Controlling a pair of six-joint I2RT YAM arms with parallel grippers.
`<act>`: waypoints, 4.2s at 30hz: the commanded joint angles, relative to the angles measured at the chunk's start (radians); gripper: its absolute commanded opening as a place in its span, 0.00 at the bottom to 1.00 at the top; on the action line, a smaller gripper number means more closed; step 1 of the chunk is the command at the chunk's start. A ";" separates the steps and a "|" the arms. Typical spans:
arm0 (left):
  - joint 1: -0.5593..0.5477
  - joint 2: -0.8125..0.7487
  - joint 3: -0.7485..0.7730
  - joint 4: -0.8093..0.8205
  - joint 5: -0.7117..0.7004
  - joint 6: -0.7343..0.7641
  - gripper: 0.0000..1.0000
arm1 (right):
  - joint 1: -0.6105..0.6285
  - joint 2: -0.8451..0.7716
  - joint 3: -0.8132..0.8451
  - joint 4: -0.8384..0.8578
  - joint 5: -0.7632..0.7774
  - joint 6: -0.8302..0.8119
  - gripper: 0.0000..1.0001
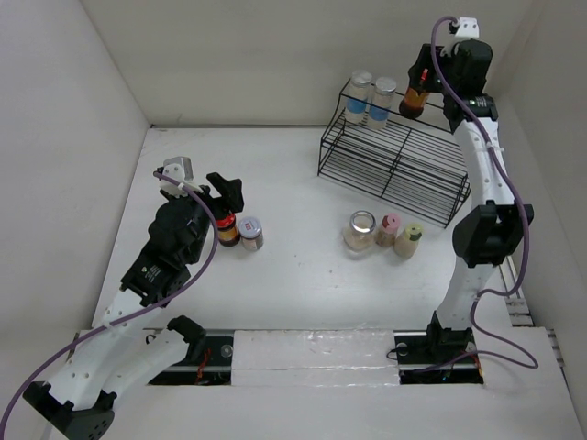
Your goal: Organize the condiment bottles
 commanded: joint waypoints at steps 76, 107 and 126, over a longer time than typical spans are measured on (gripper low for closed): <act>0.002 -0.216 -0.027 0.032 -0.294 -0.100 0.78 | 0.935 0.306 -0.165 0.173 -0.327 -0.253 0.99; 0.002 -0.185 -0.027 0.043 -0.211 -0.081 0.78 | 0.389 -0.419 -0.504 0.541 -0.147 0.093 0.55; 0.002 -0.156 -0.027 0.043 -0.170 -0.081 0.78 | -0.142 -0.392 -0.357 0.298 0.032 0.053 0.55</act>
